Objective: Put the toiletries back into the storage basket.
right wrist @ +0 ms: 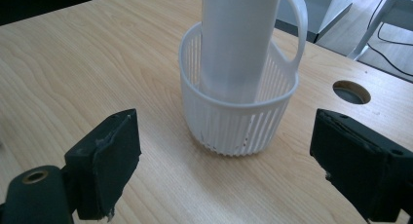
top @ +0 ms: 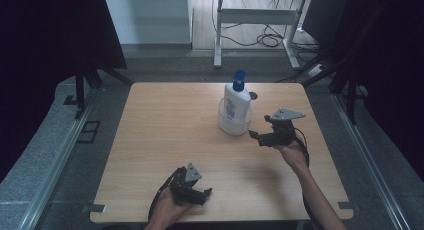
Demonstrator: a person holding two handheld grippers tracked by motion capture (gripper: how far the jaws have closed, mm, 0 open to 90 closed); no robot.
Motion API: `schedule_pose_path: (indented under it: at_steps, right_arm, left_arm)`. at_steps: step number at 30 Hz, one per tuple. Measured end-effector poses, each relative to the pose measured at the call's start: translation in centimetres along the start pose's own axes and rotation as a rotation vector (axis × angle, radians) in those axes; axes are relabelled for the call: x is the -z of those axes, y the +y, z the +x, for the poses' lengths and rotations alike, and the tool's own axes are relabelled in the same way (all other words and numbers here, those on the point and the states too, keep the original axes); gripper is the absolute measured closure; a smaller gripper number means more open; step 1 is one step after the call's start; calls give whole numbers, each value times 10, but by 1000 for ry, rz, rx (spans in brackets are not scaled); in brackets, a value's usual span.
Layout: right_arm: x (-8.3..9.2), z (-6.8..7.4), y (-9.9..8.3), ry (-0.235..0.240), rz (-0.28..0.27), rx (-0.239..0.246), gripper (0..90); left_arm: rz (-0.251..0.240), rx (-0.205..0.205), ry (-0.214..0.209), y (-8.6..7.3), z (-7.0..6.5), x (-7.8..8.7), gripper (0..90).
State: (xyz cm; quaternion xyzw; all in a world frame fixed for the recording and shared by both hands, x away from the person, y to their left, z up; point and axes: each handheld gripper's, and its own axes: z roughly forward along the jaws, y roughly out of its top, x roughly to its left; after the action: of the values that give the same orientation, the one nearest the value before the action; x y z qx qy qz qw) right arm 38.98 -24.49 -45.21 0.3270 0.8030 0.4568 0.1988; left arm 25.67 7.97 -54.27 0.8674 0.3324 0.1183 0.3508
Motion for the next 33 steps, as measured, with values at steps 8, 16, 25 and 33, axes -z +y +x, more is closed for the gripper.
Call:
schedule_pose_path:
  at_steps: [8,16,25,33]
  right_arm:
    - [10,-3,-11,-6,-2,-11,109]
    - [23,-11,-25,-18,3,-36,108]
    - [37,-13,-39,-28,18,-50,96]
    - [43,-10,-54,-31,45,-51,83]
  left_arm:
    - [0,0,0,0,0,0,127]
    - [-1,0,0,0,0,0,127]
    - [-1,0,0,0,0,0,126]
    - [-1,-2,1,0,0,0,127]
